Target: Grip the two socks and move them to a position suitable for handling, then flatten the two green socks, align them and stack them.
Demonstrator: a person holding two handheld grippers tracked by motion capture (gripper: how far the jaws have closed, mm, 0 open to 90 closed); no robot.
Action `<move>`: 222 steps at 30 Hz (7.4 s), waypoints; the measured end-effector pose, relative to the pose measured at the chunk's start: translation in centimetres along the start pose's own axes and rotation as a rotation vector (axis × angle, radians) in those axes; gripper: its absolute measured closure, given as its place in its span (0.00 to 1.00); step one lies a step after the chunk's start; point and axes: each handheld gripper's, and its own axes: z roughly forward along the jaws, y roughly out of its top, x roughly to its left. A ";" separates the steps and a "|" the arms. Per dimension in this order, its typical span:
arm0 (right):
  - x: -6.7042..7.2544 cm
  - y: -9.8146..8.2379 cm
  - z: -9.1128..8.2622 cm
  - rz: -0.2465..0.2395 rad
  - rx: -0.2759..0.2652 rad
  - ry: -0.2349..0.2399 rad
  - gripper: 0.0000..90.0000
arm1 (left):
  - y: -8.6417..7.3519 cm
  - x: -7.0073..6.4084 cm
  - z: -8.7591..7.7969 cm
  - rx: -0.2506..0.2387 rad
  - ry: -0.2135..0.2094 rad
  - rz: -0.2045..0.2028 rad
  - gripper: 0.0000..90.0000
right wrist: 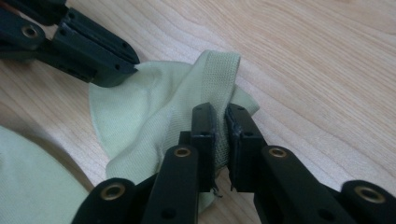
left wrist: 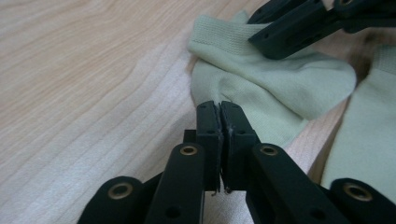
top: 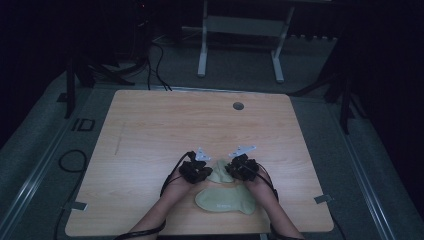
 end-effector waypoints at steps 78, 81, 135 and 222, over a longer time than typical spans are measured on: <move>-3.8 -3.0 -2.0 0.146 -0.021 0.006 0.84 | 0.1 1.0 -0.7 -0.001 0.044 -0.066 0.90; -3.4 -2.9 -2.7 0.124 -0.038 0.025 0.76 | 0.2 0.7 -2.0 -0.019 0.019 -0.064 0.69; 1.4 -10.0 -7.1 0.005 -0.013 0.031 0.86 | -5.7 -4.9 -4.8 0.044 0.012 -0.024 0.83; -5.9 -2.9 -2.5 0.173 0.037 -0.024 0.92 | 1.1 2.2 -0.6 0.088 0.125 -0.125 0.98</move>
